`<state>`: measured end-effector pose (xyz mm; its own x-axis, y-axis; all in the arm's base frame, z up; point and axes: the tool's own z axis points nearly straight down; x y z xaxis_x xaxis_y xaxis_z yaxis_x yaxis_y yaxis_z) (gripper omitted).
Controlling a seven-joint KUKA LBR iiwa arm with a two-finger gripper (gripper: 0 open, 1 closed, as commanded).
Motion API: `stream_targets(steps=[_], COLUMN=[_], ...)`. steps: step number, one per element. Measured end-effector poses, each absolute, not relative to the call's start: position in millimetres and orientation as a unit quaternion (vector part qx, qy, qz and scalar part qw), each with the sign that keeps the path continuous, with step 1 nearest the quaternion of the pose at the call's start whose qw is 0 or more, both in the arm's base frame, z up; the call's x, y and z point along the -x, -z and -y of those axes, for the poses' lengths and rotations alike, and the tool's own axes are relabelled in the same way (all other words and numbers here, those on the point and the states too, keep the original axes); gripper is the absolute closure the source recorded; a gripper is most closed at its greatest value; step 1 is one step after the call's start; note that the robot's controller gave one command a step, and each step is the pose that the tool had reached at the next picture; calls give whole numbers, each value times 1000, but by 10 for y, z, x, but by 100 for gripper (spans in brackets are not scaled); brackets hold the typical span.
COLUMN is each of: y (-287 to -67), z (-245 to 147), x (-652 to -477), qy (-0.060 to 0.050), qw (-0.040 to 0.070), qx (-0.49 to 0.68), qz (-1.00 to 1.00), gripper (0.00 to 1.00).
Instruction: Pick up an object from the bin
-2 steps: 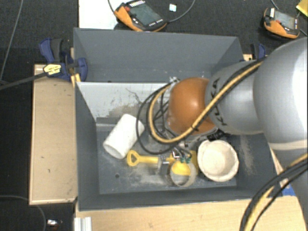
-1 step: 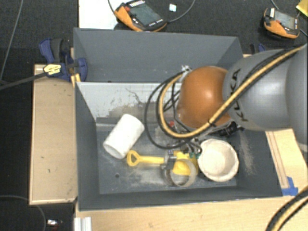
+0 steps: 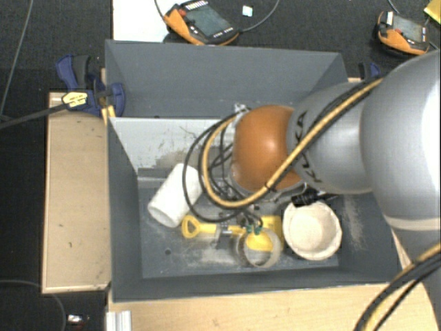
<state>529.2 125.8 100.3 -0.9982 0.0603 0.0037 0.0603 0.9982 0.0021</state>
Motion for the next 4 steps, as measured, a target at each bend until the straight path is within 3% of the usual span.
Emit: stream_targets(steps=[1,2,4], y=[-704,-703,-797], z=[-1237,-648,-648], x=[-5342,-5198,-5199], qy=[4,3,3], qw=[-8,-3,-4], qx=[35,77,79], qz=[999,997,997], gripper=[0,100,100])
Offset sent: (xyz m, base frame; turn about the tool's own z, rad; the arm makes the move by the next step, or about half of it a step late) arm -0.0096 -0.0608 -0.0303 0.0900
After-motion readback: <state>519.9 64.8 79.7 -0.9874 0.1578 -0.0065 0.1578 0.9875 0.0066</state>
